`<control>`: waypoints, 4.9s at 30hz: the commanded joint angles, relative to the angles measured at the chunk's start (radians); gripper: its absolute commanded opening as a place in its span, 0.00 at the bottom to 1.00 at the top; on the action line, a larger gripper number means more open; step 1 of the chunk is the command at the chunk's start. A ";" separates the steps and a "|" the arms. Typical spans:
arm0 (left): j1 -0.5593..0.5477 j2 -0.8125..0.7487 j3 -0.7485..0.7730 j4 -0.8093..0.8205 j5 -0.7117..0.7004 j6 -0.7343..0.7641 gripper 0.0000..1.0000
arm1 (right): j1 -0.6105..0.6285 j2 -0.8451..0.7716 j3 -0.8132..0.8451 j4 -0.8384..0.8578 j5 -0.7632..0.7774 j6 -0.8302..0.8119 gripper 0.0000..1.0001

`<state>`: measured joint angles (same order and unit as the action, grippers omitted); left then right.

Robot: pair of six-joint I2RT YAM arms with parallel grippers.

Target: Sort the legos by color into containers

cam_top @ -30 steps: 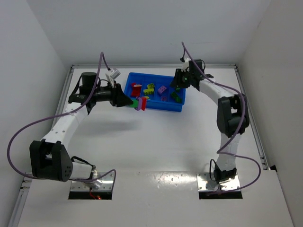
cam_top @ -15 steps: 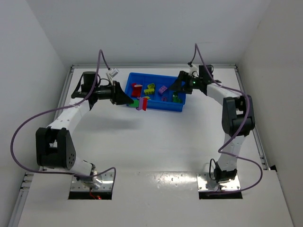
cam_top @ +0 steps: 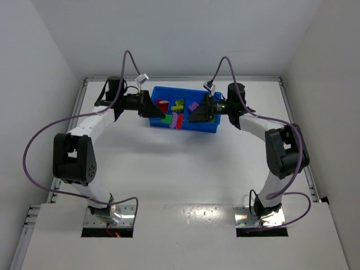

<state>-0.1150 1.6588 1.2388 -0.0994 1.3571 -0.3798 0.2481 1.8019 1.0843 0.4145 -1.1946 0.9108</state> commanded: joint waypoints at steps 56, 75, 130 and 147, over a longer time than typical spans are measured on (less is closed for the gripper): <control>-0.046 -0.194 -0.233 -0.132 -0.371 0.180 0.11 | -0.012 0.051 0.160 0.007 -0.212 0.122 0.00; -0.178 0.047 -0.110 -0.203 -0.159 0.298 0.86 | -0.021 -0.140 -0.049 -0.109 -0.250 -0.001 0.00; -0.129 -0.054 0.058 -0.194 -0.028 0.193 0.00 | -0.059 -0.015 0.088 -0.100 -0.217 -0.033 0.00; 0.027 -0.470 -0.151 -0.195 -0.882 0.194 0.00 | 0.055 0.327 0.645 -0.557 0.317 -0.412 0.00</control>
<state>-0.1230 1.2102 1.1149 -0.2916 0.5636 -0.1902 0.2569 2.0705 1.6337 -0.1074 -0.9920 0.5568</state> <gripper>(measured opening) 0.417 0.360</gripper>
